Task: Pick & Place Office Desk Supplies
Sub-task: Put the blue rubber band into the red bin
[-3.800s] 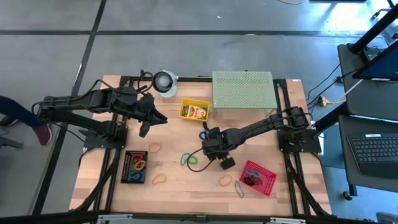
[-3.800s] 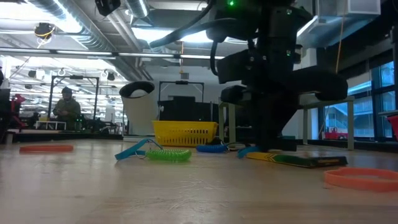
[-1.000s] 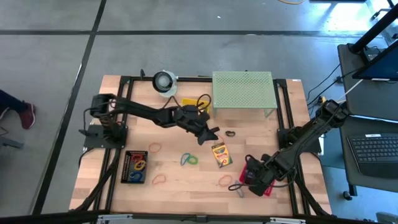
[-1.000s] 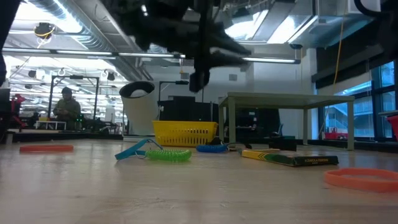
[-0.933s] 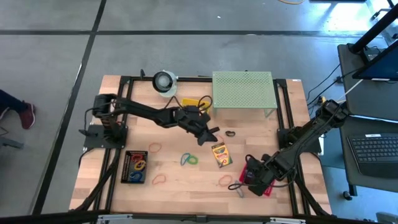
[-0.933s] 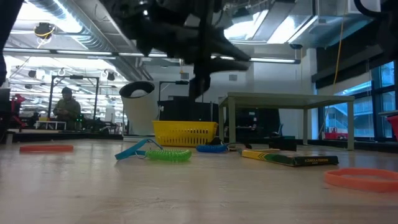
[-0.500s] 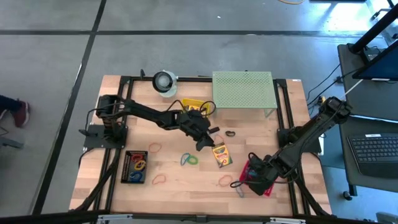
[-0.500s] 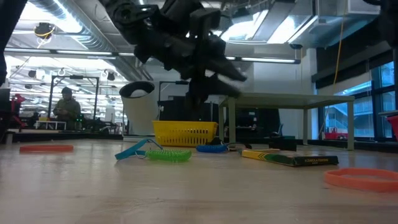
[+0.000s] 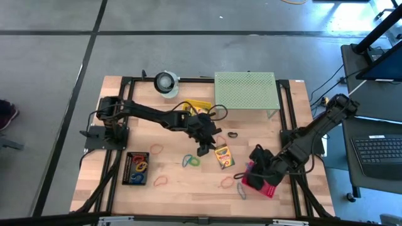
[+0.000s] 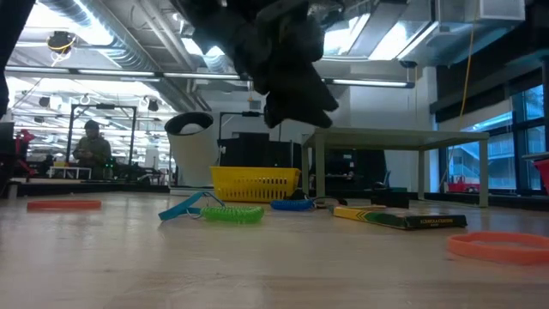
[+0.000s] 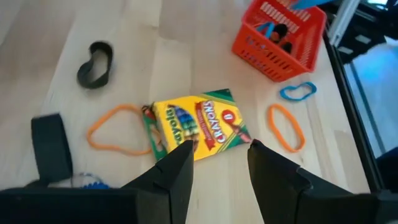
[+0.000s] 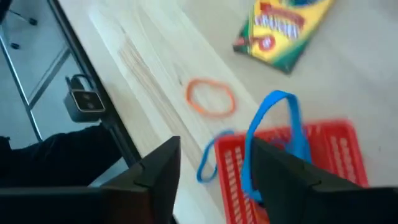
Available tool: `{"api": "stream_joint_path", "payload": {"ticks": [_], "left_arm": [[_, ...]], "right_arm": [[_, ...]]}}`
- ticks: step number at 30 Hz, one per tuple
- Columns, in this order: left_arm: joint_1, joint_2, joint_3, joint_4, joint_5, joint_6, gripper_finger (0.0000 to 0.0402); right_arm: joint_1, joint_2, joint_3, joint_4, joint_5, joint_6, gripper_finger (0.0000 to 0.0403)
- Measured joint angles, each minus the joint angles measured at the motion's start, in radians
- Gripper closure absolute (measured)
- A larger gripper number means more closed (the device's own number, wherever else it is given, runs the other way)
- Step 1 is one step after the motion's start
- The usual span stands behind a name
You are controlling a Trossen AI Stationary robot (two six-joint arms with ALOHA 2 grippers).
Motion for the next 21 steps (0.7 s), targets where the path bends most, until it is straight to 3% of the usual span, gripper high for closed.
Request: {"api": "stream_joint_path", "payload": {"ticks": [4,11,21], "left_arm": [[0.004,0.000,0.011,-0.066,-0.006,-0.004,0.0255],[0.017,-0.006,0.010,-0.210,0.005,-0.056,0.0256],[0.009,-0.015,0.010,-0.175,0.019,-0.056,0.0256]], "right_arm": [[-0.022,0.003,0.002,-0.064,-0.064,-0.018,0.0236],[0.086,0.038,0.001,-0.126,-0.108,0.062,0.0273],[0.133,0.196,0.001,-0.120,-0.174,0.088,0.0297]]}}
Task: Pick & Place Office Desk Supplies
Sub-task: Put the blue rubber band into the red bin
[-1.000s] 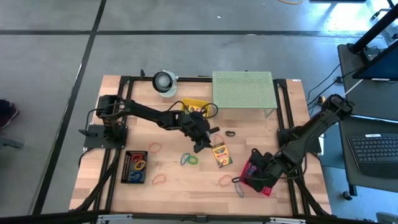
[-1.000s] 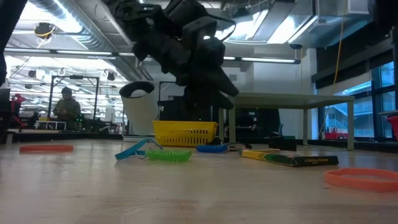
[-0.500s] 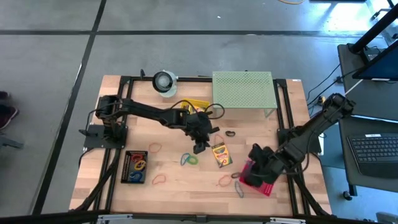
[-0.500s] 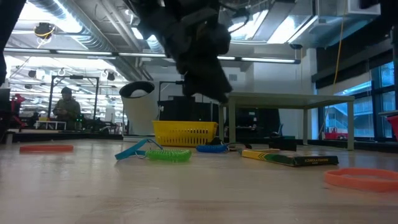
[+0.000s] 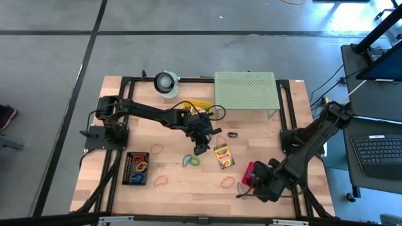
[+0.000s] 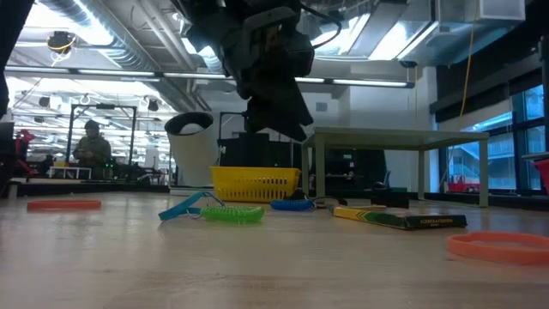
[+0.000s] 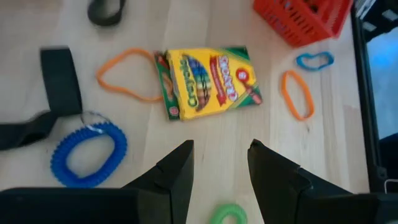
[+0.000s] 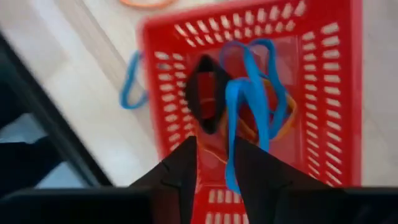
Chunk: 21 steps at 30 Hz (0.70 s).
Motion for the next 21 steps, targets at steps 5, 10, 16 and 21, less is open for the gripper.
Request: {"api": "stream_joint_path", "payload": {"ticks": [5,10,16,21], "left_arm": [[0.004,-0.005,0.000,0.007,0.005,-0.002,0.0256],[0.004,-0.006,0.000,0.006,0.005,-0.003,0.0256],[0.000,-0.006,0.000,0.006,0.006,-0.002,0.0256],[0.000,-0.006,0.000,0.006,0.006,-0.001,0.0256]], "right_arm": [[-0.002,0.068,0.000,0.003,-0.060,-0.017,0.0270],[-0.002,0.134,0.004,-0.007,-0.186,-0.064,0.0245],[0.004,0.135,0.120,-0.121,-0.032,-0.083,0.0245],[0.010,0.135,0.142,-0.129,-0.099,-0.134,0.0259]]}}
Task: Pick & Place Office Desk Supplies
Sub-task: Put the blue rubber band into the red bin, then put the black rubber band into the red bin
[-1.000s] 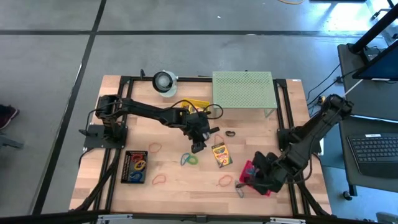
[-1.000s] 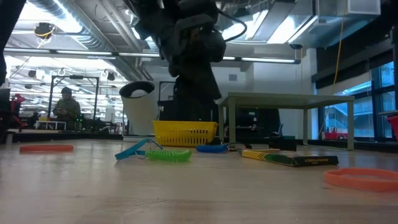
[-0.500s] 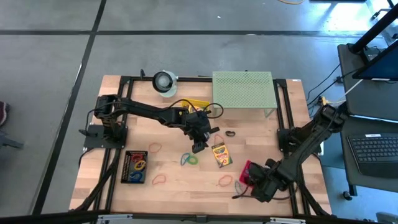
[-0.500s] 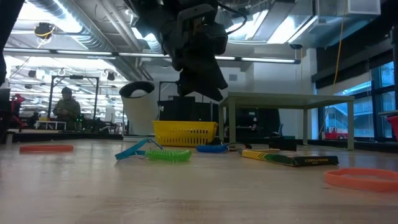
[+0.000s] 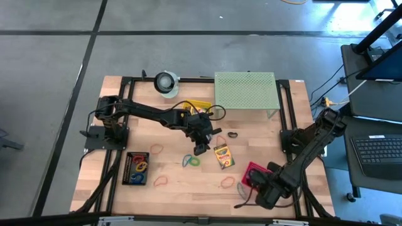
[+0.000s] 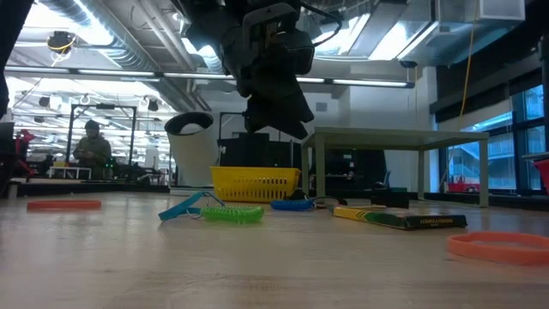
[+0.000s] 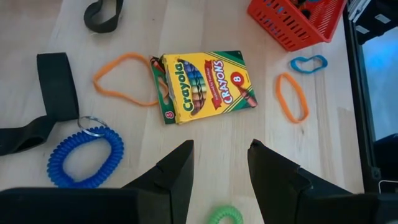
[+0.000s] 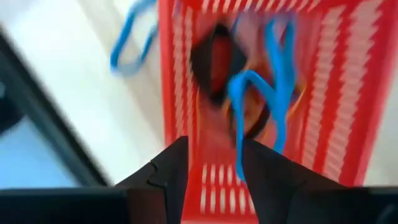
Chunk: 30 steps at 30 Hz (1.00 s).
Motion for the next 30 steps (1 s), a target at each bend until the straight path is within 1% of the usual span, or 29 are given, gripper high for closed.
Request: {"api": "stream_joint_path", "payload": {"ticks": [1,2,5,6,9,10,13,14,17,19,21,22,27,30], "left_arm": [[0.000,0.000,0.000,0.000,0.000,0.000,0.0256],[0.000,0.000,0.000,-0.001,0.000,0.000,0.0256],[0.001,0.000,0.000,-0.001,0.001,0.000,0.0256],[0.001,0.000,0.000,-0.004,0.001,0.000,0.0256],[0.001,0.000,0.000,-0.008,0.002,0.000,0.0256],[0.001,0.000,0.000,-0.008,0.006,0.000,0.0256],[0.001,0.000,0.000,-0.008,0.024,-0.001,0.0256],[0.001,0.000,0.000,-0.008,0.026,-0.001,0.0256],[0.001,0.000,0.000,-0.007,0.030,-0.001,0.0256],[0.001,0.000,0.000,-0.008,0.034,-0.001,0.0256],[-0.001,0.000,0.000,-0.019,0.035,-0.002,0.0256],[-0.001,0.000,0.000,-0.026,0.035,-0.002,0.0256],[-0.001,0.000,0.000,-0.033,0.044,-0.002,0.0256],[0.003,-0.007,-0.001,-0.042,0.065,-0.012,0.0256]], "right_arm": [[0.001,0.000,-0.003,0.001,-0.035,-0.008,0.0262],[0.003,0.000,-0.003,0.001,-0.035,-0.002,0.0265],[0.025,-0.025,0.009,-0.006,0.107,0.095,0.0274],[0.023,-0.032,0.015,-0.019,0.108,0.115,0.0278],[0.014,-0.013,0.007,-0.092,0.031,0.098,0.0292],[0.019,-0.010,0.006,-0.072,0.032,0.083,0.0297],[0.031,-0.016,0.013,0.094,0.063,-0.016,0.0309],[0.029,-0.016,0.014,0.090,0.057,-0.022,0.0313],[0.015,0.015,0.009,-0.015,0.005,-0.019,0.0326],[0.015,0.019,0.009,0.011,0.003,-0.066,0.0332],[0.020,0.018,0.012,0.082,0.008,-0.123,0.0334],[0.021,0.018,0.013,0.081,0.010,-0.128,0.0334],[0.007,0.015,0.011,-0.001,0.053,-0.061,0.0334],[0.002,-0.006,0.011,-0.021,0.052,-0.018,0.0334]]}}
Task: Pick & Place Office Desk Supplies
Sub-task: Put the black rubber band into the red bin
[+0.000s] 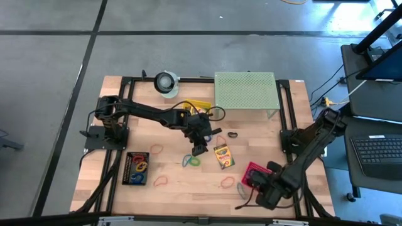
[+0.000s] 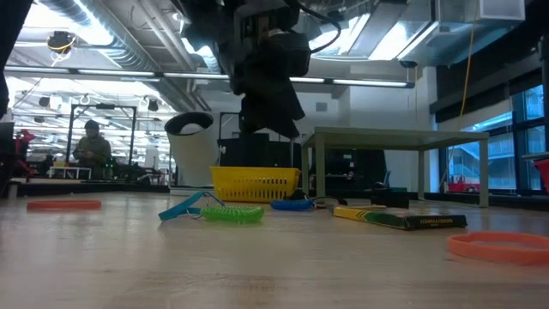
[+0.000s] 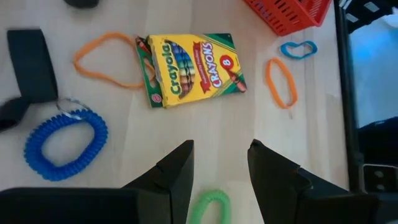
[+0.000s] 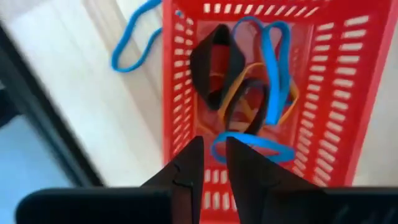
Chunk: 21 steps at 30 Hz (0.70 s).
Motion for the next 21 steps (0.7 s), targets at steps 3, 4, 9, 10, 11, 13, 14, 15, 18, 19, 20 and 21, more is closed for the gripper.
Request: {"api": "stream_joint_path", "payload": {"ticks": [3,4,9,10,11,13,14,15,18,19,20,21], "left_arm": [[0.019,-0.031,-0.001,-0.001,0.075,-0.037,0.0256],[0.026,-0.049,-0.001,-0.012,0.094,-0.050,0.0256],[0.058,-0.172,-0.001,-0.050,0.108,-0.089,0.0256],[0.063,-0.201,-0.001,-0.045,0.102,-0.090,0.0256],[0.068,-0.232,-0.001,-0.048,0.088,-0.092,0.0256],[0.072,-0.287,-0.001,-0.046,0.063,-0.093,0.0256],[0.074,-0.312,-0.001,-0.049,0.049,-0.092,0.0256],[0.075,-0.336,-0.001,-0.050,0.033,-0.089,0.0256],[0.079,-0.407,0.000,-0.073,0.008,-0.074,0.0256],[0.082,-0.429,0.000,-0.086,0.000,-0.070,0.0256],[0.086,-0.450,0.000,-0.111,-0.005,-0.069,0.0256],[0.090,-0.469,0.000,-0.136,-0.012,-0.069,0.0256]], "right_arm": [[-0.002,-0.043,0.001,-0.002,0.052,0.059,0.0334],[-0.002,-0.058,0.006,-0.008,0.081,0.074,0.0334],[-0.018,-0.126,0.043,-0.014,0.239,0.091,0.0335],[-0.030,-0.130,0.047,-0.012,0.266,0.082,0.0335],[-0.045,-0.132,0.050,-0.012,0.289,0.065,0.0335],[-0.090,-0.132,0.053,0.015,0.311,0.003,0.0335],[-0.117,-0.132,0.054,0.031,0.310,-0.046,0.0335],[-0.150,-0.131,0.054,0.042,0.309,-0.102,0.0335],[-0.273,-0.119,0.054,0.070,0.279,-0.258,0.0335],[-0.316,-0.116,0.054,0.075,0.264,-0.311,0.0335],[-0.357,-0.114,0.054,0.086,0.251,-0.370,0.0335],[-0.401,-0.113,0.054,0.108,0.240,-0.432,0.0335]]}}
